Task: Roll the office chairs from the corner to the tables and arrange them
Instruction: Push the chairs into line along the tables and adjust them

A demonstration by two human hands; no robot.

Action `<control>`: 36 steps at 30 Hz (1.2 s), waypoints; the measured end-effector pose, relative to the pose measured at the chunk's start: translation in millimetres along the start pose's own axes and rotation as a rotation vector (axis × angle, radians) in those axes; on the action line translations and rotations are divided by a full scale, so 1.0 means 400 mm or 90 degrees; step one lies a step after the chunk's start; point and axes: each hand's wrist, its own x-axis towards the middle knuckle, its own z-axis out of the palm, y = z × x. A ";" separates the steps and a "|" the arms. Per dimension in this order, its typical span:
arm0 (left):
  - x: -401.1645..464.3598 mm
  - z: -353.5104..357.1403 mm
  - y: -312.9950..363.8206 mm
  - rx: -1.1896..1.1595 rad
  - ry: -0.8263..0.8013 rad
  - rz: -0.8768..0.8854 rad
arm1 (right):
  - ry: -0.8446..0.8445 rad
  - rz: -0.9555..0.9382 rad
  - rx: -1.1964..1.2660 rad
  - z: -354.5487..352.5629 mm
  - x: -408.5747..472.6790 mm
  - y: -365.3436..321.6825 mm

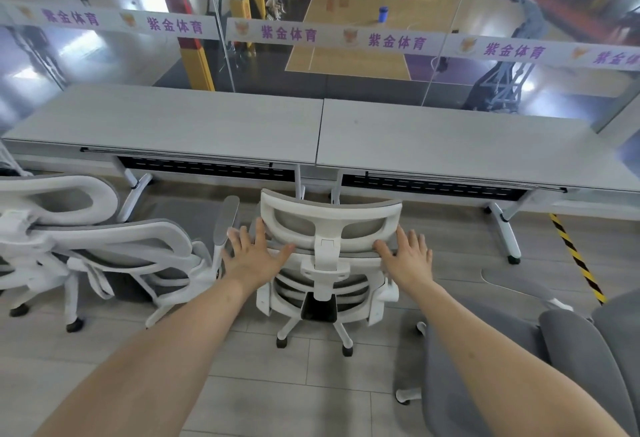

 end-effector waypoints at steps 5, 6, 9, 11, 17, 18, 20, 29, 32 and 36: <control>-0.117 0.021 0.034 0.023 -0.025 0.054 | -0.027 -0.058 -0.042 -0.015 -0.095 0.018; -0.143 0.029 0.037 0.027 -0.032 0.065 | -0.042 -0.074 -0.052 -0.020 -0.114 0.025; -0.222 0.059 0.043 0.055 -0.047 0.088 | -0.080 -0.101 -0.059 -0.033 -0.181 0.048; -0.282 0.082 0.044 0.085 -0.052 0.105 | -0.084 -0.101 -0.048 -0.049 -0.250 0.054; -0.509 0.135 0.049 0.045 0.002 0.173 | -0.060 -0.075 -0.009 -0.084 -0.514 0.112; -0.558 0.151 0.051 0.040 0.007 0.187 | -0.054 -0.062 0.000 -0.084 -0.569 0.130; -0.659 0.189 0.053 0.037 0.009 0.220 | -0.036 -0.048 -0.003 -0.079 -0.684 0.169; -1.039 0.375 0.133 0.057 0.024 0.403 | 0.069 0.065 0.010 -0.045 -1.192 0.434; -1.161 0.435 0.202 0.065 0.014 0.452 | 0.121 0.105 0.030 -0.063 -1.327 0.545; -1.307 0.507 0.317 0.061 0.011 0.489 | 0.229 0.144 0.054 -0.120 -1.468 0.689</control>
